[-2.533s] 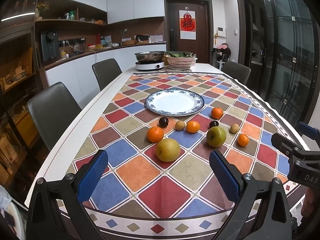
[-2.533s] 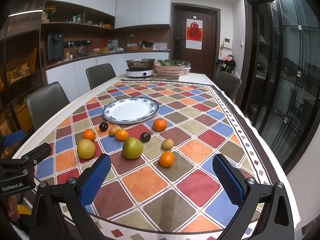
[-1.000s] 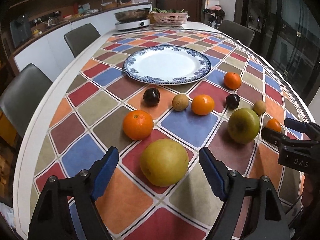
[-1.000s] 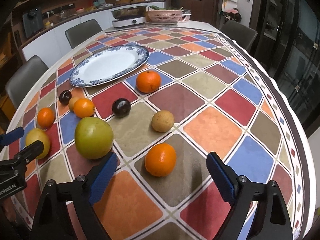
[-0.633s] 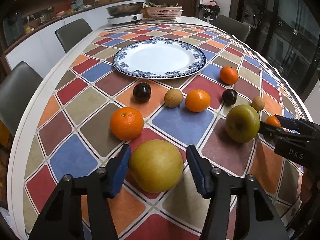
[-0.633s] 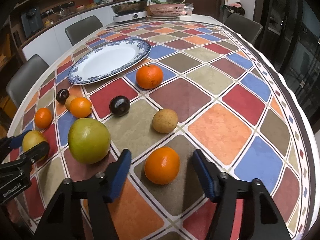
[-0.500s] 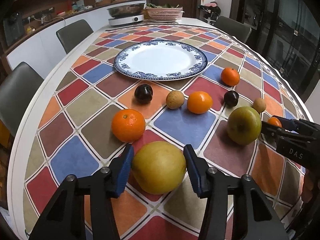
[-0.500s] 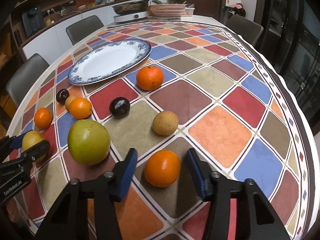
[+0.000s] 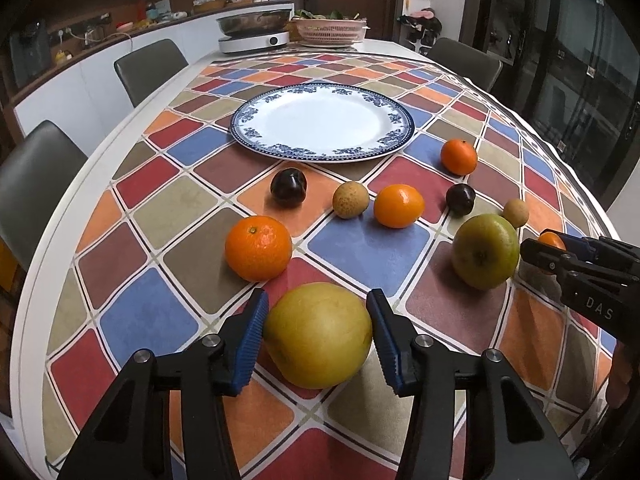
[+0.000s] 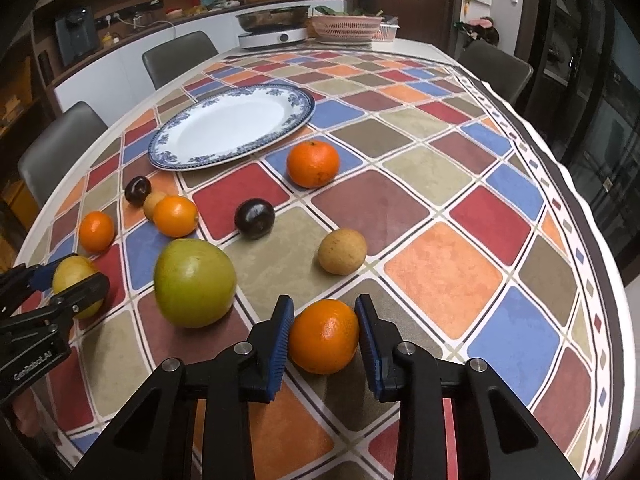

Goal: Organize fruits
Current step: 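Close the left gripper on the pear while the right gripper closes on the orange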

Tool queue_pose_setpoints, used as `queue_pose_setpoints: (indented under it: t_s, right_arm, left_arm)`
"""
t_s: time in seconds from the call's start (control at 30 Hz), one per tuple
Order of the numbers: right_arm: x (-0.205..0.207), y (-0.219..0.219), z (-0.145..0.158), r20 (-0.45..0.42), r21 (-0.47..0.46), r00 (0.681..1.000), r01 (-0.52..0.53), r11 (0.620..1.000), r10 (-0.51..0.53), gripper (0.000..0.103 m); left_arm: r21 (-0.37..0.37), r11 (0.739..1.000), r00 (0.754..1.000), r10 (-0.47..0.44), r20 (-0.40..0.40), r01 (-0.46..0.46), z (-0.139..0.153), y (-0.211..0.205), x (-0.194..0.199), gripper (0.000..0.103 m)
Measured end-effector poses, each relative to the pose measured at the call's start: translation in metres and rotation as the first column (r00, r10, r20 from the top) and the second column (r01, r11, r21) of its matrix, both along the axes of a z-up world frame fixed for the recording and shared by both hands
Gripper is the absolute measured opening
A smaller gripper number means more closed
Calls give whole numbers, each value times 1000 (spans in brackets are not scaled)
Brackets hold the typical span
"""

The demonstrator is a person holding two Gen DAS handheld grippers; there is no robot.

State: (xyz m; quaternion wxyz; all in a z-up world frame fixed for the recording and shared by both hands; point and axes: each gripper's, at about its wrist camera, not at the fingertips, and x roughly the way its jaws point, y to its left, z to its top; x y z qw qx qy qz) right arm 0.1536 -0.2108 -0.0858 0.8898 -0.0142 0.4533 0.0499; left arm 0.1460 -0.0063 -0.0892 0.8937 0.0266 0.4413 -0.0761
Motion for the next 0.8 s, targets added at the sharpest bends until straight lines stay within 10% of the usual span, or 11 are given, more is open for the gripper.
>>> queue_pose_setpoints:
  t_s: [0.8]
  right_arm:
    - [-9, 16, 56, 134, 36, 984, -125, 992, 119, 33]
  left_arm:
    - [-48, 998, 992, -36, 118, 42, 54, 4, -7, 50]
